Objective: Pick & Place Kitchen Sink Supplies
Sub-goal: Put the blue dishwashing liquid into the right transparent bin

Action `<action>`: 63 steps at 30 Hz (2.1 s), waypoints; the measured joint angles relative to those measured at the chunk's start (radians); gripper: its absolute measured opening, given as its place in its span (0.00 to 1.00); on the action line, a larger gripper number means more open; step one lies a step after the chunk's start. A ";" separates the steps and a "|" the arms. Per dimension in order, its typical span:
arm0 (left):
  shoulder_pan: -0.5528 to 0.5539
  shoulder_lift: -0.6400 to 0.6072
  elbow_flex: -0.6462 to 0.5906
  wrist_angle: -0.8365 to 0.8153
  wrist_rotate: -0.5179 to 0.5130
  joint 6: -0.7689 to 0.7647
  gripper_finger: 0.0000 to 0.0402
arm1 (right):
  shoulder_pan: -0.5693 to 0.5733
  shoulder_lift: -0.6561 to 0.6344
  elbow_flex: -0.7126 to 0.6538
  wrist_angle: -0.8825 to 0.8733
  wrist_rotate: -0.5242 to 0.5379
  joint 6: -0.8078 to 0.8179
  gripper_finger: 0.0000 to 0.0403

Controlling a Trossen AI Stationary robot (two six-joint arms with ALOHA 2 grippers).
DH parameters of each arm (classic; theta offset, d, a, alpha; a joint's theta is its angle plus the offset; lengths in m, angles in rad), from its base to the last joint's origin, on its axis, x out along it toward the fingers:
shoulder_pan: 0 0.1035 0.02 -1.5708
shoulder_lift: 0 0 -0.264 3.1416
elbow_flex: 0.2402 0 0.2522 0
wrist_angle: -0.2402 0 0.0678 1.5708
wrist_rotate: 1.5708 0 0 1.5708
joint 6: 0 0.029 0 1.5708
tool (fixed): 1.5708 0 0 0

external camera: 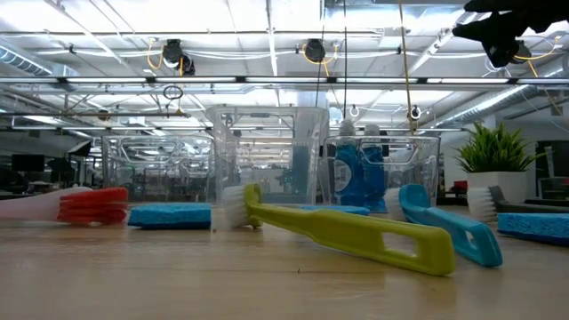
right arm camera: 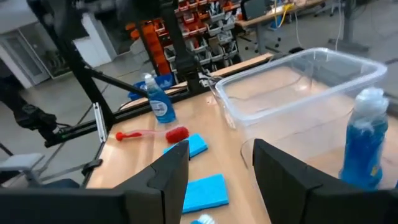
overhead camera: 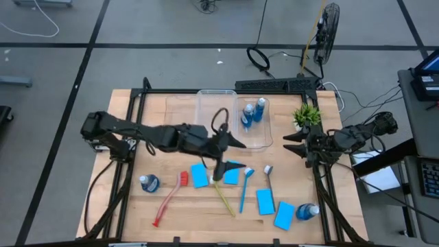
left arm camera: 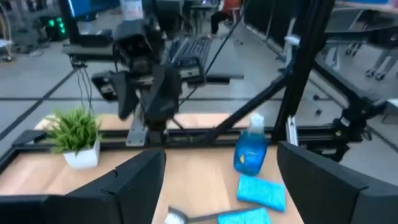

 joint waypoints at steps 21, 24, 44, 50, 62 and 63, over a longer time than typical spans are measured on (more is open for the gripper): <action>-0.010 0.013 -0.001 -0.214 -0.059 -0.311 0.76 | 0.000 0.050 0.000 0.102 -1.072 0.123 0.41; -0.011 0.013 -0.001 -0.218 -0.059 -0.321 0.76 | 0.001 0.050 0.000 0.043 -1.163 0.117 0.41; -0.011 0.013 -0.001 -0.208 -0.060 -0.418 0.76 | 0.000 0.054 -0.088 -0.038 -1.205 -0.264 0.41; -0.011 0.013 -0.001 -0.206 -0.059 -0.443 0.76 | 0.000 0.053 -0.150 0.110 -1.263 -0.170 0.41; -0.011 0.012 -0.001 -0.203 -0.060 -0.463 0.76 | 0.000 0.053 -0.154 0.198 -1.281 -0.038 0.41; -0.011 0.012 -0.001 -0.203 -0.060 -0.463 0.76 | 0.000 0.053 -0.154 0.209 -1.281 -0.041 0.41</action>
